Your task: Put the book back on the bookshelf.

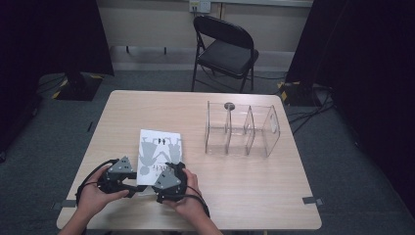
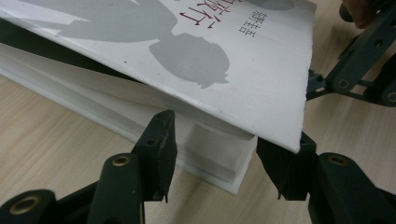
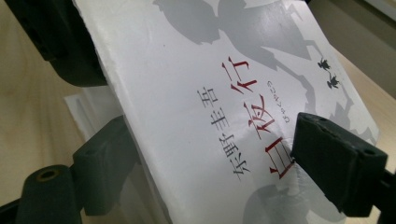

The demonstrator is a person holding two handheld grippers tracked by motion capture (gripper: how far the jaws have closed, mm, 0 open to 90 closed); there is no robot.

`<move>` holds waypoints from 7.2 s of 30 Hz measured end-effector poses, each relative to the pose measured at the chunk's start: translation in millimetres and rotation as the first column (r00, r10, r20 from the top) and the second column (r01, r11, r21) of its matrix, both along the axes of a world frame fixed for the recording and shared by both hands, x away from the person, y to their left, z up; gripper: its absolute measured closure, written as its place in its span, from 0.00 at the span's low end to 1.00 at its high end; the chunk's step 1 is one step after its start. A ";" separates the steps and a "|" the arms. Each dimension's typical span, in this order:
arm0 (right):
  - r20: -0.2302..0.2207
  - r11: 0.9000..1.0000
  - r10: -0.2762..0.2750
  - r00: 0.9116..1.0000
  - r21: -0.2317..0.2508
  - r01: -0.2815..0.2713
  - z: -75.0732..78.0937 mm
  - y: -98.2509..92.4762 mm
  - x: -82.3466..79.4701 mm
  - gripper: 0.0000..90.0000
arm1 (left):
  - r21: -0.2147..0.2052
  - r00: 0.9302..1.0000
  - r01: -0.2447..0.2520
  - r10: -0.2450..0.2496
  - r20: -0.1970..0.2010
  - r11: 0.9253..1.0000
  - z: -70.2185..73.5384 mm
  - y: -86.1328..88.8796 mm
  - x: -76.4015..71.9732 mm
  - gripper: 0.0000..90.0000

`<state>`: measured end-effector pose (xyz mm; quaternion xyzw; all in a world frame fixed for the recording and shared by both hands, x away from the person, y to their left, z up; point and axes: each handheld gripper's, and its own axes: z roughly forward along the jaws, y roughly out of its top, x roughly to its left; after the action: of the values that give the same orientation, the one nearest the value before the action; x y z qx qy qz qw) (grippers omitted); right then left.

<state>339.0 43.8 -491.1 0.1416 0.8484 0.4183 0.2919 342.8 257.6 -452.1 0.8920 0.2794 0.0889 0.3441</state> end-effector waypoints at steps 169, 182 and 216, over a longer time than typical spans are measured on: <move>-0.414 0.984 -0.153 0.897 0.020 0.177 -9.4 -144.4 20.9 0.19 | 0.040 0.972 0.120 -0.126 0.199 0.992 48.9 -4.1 20.2 0.84; -0.413 0.983 -0.154 0.898 0.024 0.180 -9.9 -144.3 20.6 0.18 | -0.007 0.985 0.138 -0.137 0.108 0.990 52.8 -2.7 16.5 0.84; -0.411 0.983 -0.158 0.898 0.024 0.183 -10.0 -143.9 20.5 0.18 | 0.057 0.991 0.126 -0.128 0.041 0.990 74.3 -3.5 23.6 0.78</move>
<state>359.5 -100.0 -501.1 0.3084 0.8615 0.3785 0.1397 366.5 254.1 -377.8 0.9148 0.2120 0.0941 0.3308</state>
